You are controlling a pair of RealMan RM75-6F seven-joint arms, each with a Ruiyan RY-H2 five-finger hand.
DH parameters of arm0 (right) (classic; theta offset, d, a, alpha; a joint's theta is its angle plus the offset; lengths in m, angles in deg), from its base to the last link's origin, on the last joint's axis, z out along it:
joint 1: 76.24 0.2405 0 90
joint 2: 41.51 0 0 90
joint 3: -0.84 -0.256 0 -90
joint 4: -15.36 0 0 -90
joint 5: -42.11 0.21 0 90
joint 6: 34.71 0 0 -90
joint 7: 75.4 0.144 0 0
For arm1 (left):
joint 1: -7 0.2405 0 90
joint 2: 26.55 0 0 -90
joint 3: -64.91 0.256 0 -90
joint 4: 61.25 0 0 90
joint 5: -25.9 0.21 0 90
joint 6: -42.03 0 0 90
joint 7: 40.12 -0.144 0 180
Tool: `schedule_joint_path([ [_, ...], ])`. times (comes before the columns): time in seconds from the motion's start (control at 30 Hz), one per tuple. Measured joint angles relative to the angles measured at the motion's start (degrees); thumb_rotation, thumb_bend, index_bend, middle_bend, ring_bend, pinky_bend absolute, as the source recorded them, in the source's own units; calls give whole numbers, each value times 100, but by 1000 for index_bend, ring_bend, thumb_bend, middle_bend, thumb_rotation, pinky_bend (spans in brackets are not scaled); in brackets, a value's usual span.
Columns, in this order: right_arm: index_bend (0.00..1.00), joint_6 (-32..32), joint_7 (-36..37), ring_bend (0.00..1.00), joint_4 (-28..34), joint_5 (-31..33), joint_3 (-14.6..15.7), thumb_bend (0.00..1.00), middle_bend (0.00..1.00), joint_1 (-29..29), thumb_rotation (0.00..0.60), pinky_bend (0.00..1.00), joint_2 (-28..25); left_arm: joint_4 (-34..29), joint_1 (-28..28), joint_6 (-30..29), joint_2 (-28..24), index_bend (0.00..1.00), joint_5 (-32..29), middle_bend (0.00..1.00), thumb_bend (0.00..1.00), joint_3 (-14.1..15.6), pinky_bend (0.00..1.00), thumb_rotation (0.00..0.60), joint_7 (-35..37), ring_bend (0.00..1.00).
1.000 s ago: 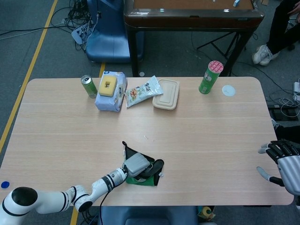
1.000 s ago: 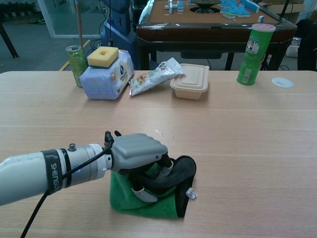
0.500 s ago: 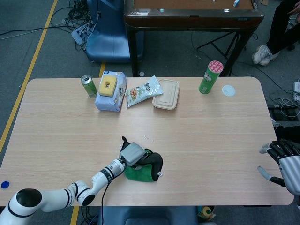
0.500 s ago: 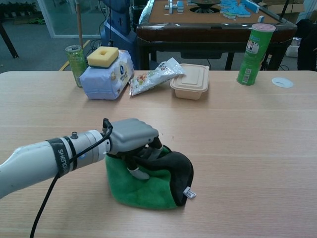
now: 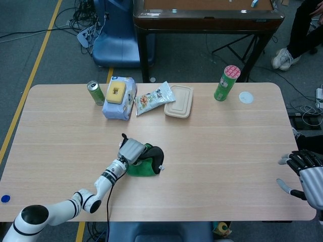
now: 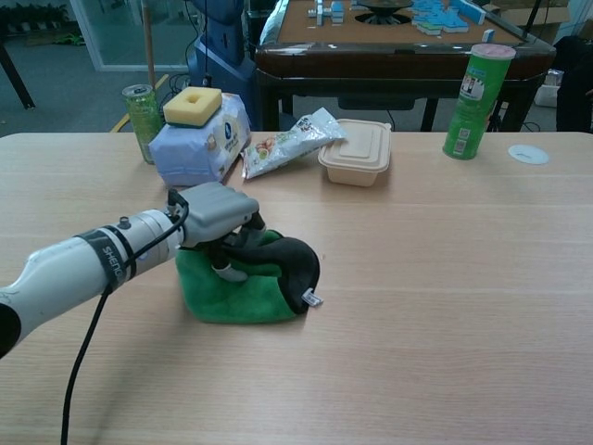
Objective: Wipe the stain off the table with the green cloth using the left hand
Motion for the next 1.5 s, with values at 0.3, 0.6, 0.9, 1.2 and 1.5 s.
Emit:
schedule_joint_path([
  [0.3, 400, -11, -42, 231, 45, -74, -1, 296, 355, 19, 600, 197, -4, 172, 173, -226, -346, 557, -141, 609, 194, -126, 889, 600, -137, 651],
  [0.6, 400, -12, -49, 231, 57, -143, -1, 296, 355, 50, 600, 197, 12, -686, 418, -618, -997, 559, -305, 610, 194, -343, 888, 600, -133, 651],
  [0.9, 400, -17, -39, 231, 58, -179, -1, 296, 355, 69, 600, 197, 21, -1284, 562, -945, -1440, 538, -488, 581, 194, -565, 860, 600, -215, 623],
  [1.2, 400, -66, -4, 231, 30, -166, 10, 296, 356, 35, 600, 197, 16, -1549, 545, -526, -1574, 16, -1084, 66, 194, -565, 415, 600, -676, 149],
  [1.5, 400, -37, 37, 231, -25, -139, 9, 296, 358, 44, 600, 197, 35, -2103, 672, -616, -1866, 0, -1320, 39, 194, -647, 369, 600, -566, 118],
])
